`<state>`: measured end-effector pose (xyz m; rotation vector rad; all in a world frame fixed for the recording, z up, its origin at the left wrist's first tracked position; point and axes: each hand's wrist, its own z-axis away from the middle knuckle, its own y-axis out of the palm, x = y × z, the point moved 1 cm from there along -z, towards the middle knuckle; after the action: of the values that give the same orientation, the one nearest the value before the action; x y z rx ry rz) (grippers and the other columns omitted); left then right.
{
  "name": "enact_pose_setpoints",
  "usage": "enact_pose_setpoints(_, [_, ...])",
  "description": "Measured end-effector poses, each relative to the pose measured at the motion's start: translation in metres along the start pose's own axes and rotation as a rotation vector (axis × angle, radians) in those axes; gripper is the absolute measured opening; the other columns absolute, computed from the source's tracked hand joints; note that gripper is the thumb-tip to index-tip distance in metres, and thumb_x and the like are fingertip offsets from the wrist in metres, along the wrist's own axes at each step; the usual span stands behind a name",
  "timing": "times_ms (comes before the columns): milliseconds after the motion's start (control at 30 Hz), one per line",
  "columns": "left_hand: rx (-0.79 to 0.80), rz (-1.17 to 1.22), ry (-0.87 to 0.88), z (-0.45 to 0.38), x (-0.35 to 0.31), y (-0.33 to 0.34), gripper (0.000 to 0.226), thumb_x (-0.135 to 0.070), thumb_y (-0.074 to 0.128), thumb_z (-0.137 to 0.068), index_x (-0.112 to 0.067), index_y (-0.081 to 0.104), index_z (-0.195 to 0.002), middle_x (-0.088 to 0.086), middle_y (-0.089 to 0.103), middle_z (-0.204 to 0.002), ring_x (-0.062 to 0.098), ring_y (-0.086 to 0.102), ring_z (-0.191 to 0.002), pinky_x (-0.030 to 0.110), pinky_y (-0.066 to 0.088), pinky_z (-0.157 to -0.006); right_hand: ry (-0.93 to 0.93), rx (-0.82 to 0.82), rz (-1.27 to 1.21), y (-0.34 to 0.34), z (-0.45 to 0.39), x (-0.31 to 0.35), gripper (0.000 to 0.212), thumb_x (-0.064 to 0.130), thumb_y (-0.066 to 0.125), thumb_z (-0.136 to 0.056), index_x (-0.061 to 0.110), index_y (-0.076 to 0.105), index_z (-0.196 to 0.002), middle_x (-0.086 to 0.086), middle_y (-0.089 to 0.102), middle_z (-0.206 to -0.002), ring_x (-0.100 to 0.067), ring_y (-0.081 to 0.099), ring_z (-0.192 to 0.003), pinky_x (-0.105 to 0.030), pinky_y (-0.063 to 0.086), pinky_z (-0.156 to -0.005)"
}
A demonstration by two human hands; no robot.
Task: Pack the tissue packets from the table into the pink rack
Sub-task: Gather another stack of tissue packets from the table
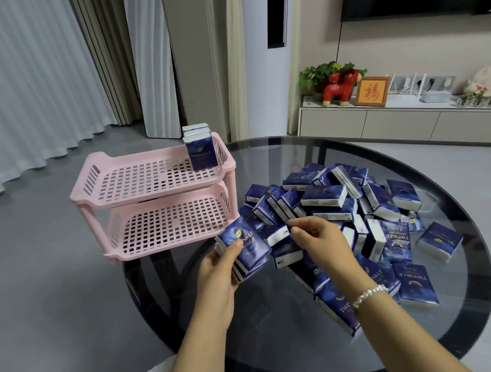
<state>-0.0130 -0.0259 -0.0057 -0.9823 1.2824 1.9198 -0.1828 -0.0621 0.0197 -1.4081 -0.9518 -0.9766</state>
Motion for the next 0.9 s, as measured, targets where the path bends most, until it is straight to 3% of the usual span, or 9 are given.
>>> enact_pose_setpoints(100, [-0.042,0.001,-0.008,-0.002,0.000,-0.002,0.009,-0.011,0.063,-0.087,-0.015,0.065,-0.095,0.001,0.073,-0.086,0.014,0.067,-0.080,0.028,0.051,-0.068,-0.041,0.006,0.251,-0.003,-0.007,-0.005,0.026,0.027,0.063,-0.088,0.013,0.066,-0.110,0.000,0.067,-0.097,-0.014,0.063,-0.092,-0.020,0.043,-0.072])
enact_pose_setpoints(200, [-0.075,0.014,-0.008,-0.003,0.000,-0.003,0.011,-0.010,0.064,-0.086,-0.014,0.065,-0.096,0.004,0.071,-0.090,0.016,0.066,-0.082,0.029,0.051,-0.074,-0.061,0.063,0.500,0.003,-0.009,-0.015,0.045,0.040,0.065,-0.084,0.012,0.061,-0.118,-0.005,0.063,-0.113,-0.017,0.056,-0.110,-0.025,0.044,-0.080])
enact_pose_setpoints(300, [-0.079,0.025,-0.014,-0.003,0.001,-0.005,0.010,-0.010,0.065,-0.085,-0.015,0.065,-0.094,0.001,0.073,-0.083,0.012,0.069,-0.074,0.024,0.056,-0.066,0.004,0.111,0.554,0.010,-0.006,-0.022,0.058,0.043,0.066,-0.082,0.011,0.052,-0.129,-0.008,0.059,-0.122,-0.021,0.052,-0.117,-0.031,0.046,-0.088])
enact_pose_setpoints(533, [-0.070,0.032,-0.023,-0.003,0.001,-0.003,0.015,-0.011,0.066,-0.084,-0.015,0.065,-0.098,0.004,0.072,-0.093,0.016,0.067,-0.083,0.029,0.052,-0.073,0.161,0.101,0.422,0.012,-0.004,-0.020,0.061,0.039,0.069,-0.081,0.007,0.051,-0.130,-0.007,0.061,-0.123,-0.021,0.058,-0.111,-0.027,0.044,-0.085])
enact_pose_setpoints(633, [-0.061,0.038,-0.029,-0.002,0.001,-0.004,0.018,-0.011,0.066,-0.084,-0.012,0.065,-0.103,0.006,0.071,-0.097,0.017,0.067,-0.086,0.031,0.051,-0.079,0.197,0.094,0.251,0.008,0.002,-0.014,0.042,0.028,0.066,-0.085,-0.005,0.061,-0.111,-0.011,0.063,-0.084,-0.020,0.059,-0.071,-0.026,0.043,-0.065])
enact_pose_setpoints(700, [-0.055,0.029,-0.039,-0.001,0.002,-0.005,0.019,-0.011,0.066,-0.084,-0.012,0.065,-0.103,0.007,0.071,-0.097,0.018,0.066,-0.086,0.031,0.050,-0.079,0.224,0.085,0.139,0.002,0.010,-0.011,0.024,0.021,0.063,-0.087,0.001,0.065,-0.099,-0.007,0.059,-0.064,-0.018,0.053,-0.050,-0.027,0.044,-0.056])
enact_pose_setpoints(800, [-0.055,-0.028,-0.061,0.000,0.004,-0.008,0.024,-0.014,0.069,-0.083,-0.012,0.066,-0.107,0.007,0.072,-0.099,0.020,0.067,-0.091,0.036,0.051,-0.086,0.245,0.091,-0.054,-0.006,0.023,-0.014,0.011,0.017,0.059,-0.090,0.007,0.064,-0.090,-0.003,0.058,-0.059,-0.016,0.057,-0.051,-0.033,0.051,-0.060])
enact_pose_setpoints(900, [-0.058,-0.065,-0.085,0.002,0.006,-0.012,0.028,-0.016,0.070,-0.082,-0.011,0.066,-0.109,0.009,0.073,-0.102,0.023,0.067,-0.096,0.040,0.051,-0.092,0.232,0.132,-0.221,-0.008,0.037,-0.018,0.012,0.013,0.056,-0.092,0.005,0.062,-0.100,-0.004,0.055,-0.062,-0.014,0.059,-0.058,-0.026,0.051,-0.060])
